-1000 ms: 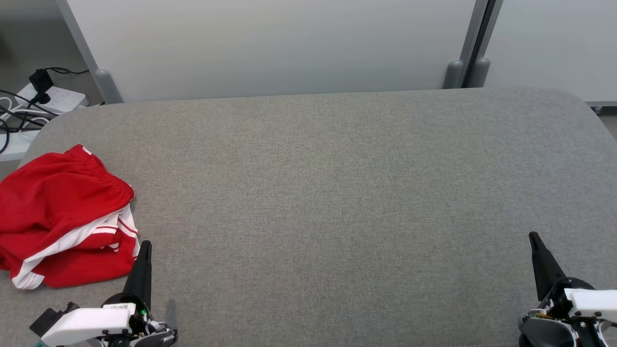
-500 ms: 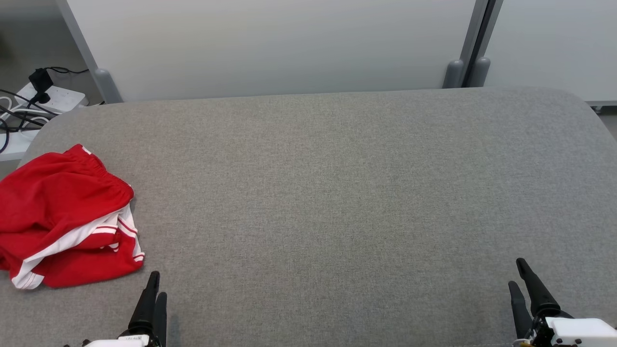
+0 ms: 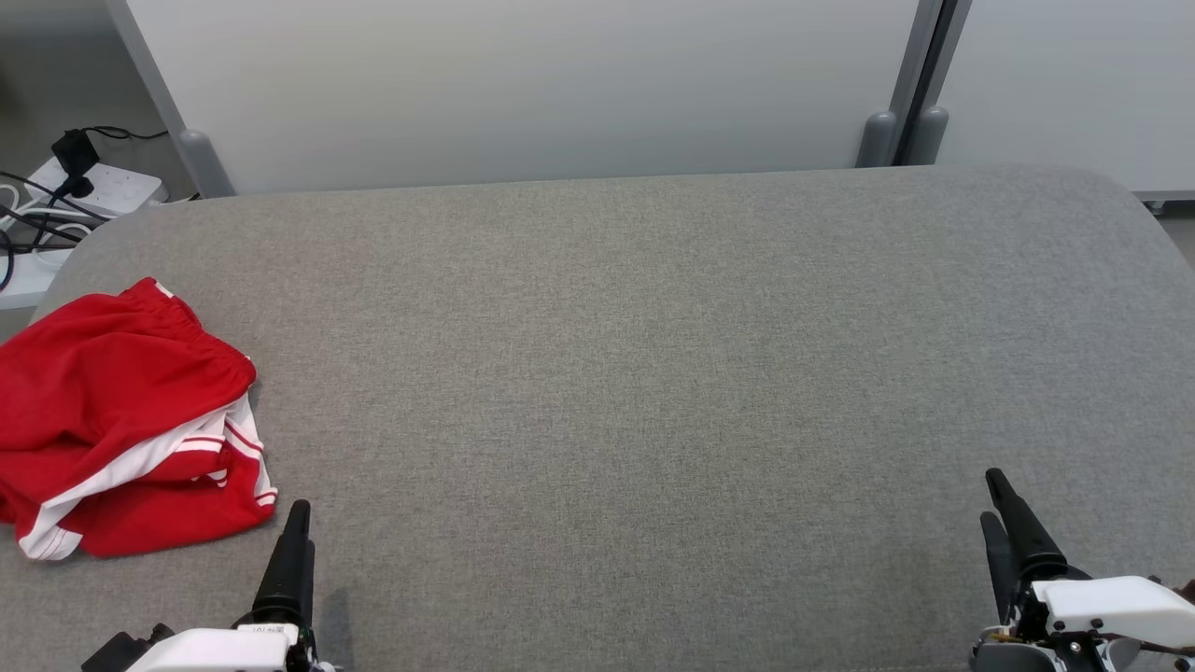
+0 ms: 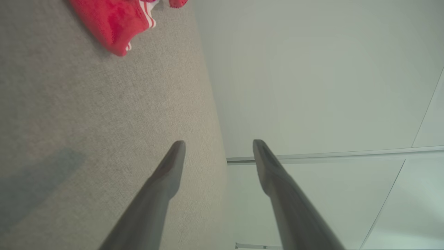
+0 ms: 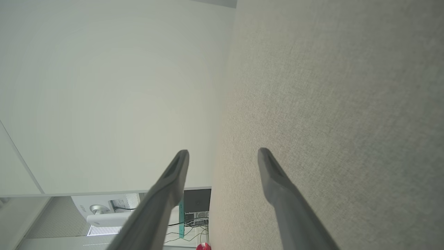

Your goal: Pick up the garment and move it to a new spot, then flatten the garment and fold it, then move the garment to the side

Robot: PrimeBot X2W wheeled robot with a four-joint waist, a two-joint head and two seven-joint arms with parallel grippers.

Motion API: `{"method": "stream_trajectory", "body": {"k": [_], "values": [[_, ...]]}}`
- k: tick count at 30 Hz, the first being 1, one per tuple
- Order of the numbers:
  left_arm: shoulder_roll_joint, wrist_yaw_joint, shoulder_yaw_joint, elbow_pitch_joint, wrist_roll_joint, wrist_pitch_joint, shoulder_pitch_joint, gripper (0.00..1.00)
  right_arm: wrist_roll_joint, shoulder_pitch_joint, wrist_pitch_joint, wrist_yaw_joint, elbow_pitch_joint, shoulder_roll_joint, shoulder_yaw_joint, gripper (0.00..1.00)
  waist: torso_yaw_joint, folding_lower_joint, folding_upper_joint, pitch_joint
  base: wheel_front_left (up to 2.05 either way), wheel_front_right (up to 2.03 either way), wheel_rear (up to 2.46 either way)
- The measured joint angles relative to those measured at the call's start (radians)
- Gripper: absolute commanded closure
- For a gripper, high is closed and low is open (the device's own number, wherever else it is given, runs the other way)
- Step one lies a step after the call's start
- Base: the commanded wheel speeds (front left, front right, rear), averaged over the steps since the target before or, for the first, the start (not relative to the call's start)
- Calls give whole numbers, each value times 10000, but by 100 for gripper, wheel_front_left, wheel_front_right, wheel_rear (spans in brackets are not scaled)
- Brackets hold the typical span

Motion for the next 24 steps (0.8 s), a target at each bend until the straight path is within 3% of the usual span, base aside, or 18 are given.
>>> {"method": "stream_trajectory", "body": {"k": [24], "values": [[211, 0, 0, 351, 3795, -656, -639, 0, -3024, -1030, -617, 0, 617, -303, 662, 0, -45, -1, 1, 97, 0, 0, 0]]}}
